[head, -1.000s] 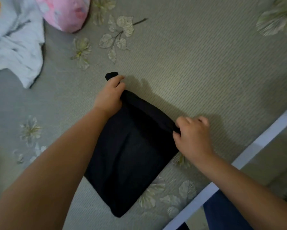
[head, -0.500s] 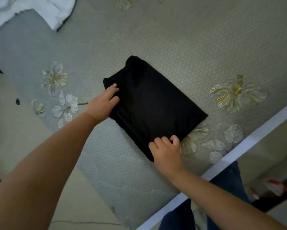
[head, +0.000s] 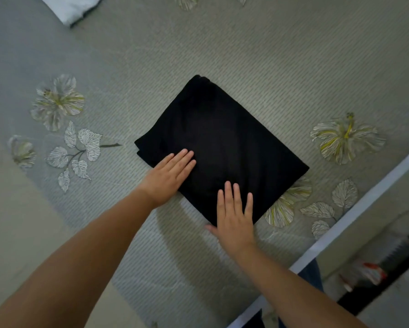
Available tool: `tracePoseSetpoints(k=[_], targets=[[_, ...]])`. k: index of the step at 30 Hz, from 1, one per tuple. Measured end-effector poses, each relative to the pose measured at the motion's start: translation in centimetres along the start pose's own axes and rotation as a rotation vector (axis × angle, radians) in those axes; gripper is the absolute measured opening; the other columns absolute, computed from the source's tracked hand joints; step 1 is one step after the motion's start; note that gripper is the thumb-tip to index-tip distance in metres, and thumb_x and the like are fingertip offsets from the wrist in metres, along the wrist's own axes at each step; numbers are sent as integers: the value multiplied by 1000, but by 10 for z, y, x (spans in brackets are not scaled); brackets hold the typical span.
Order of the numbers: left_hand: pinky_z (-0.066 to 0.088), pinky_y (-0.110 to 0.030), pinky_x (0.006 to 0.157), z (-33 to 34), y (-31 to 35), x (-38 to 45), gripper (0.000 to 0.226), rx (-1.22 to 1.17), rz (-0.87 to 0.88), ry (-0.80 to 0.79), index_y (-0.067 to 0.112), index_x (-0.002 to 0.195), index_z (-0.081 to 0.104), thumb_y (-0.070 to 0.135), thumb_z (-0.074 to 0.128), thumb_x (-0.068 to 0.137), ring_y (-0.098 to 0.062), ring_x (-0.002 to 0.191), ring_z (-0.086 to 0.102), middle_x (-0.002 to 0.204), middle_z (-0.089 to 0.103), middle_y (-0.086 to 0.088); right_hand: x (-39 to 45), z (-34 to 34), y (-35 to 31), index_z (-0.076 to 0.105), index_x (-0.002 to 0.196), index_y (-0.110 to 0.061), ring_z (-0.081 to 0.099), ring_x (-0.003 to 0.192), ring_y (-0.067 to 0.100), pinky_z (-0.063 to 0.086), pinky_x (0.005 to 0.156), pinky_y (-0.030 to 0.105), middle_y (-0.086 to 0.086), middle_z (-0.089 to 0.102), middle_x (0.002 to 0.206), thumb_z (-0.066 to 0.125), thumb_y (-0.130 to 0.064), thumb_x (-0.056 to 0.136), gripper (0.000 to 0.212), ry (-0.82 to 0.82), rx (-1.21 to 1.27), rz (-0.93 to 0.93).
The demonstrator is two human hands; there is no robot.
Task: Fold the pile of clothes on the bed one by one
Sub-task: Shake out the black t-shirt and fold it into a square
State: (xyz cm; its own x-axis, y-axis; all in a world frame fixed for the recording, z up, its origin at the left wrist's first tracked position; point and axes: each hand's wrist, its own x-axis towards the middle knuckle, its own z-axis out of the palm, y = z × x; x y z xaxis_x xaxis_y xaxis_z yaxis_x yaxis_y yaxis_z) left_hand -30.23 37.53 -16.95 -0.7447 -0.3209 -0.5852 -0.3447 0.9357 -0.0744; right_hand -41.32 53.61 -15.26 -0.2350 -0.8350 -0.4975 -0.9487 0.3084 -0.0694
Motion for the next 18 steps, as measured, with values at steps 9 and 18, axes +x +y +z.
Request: tracePoseSetpoints(k=[9,18], targets=[[-14,-30,111,-12,-13,26,59,-119,-157,52,13,144,-14,9,23,99,-20,142,-14,154,-16,-5,17,9,16,-16,133,2,-6,142,31,-24,100,47,13,-20,145,36,-13,96,66,11,-37,-119],[-21,-28,104,-82,11,13,66,-189,-120,236,12,128,-25,-6,28,93,-24,127,-29,138,-29,-8,13,-76,104,60,110,11,62,106,32,48,88,44,25,62,114,82,10,41,72,304,82,-88]])
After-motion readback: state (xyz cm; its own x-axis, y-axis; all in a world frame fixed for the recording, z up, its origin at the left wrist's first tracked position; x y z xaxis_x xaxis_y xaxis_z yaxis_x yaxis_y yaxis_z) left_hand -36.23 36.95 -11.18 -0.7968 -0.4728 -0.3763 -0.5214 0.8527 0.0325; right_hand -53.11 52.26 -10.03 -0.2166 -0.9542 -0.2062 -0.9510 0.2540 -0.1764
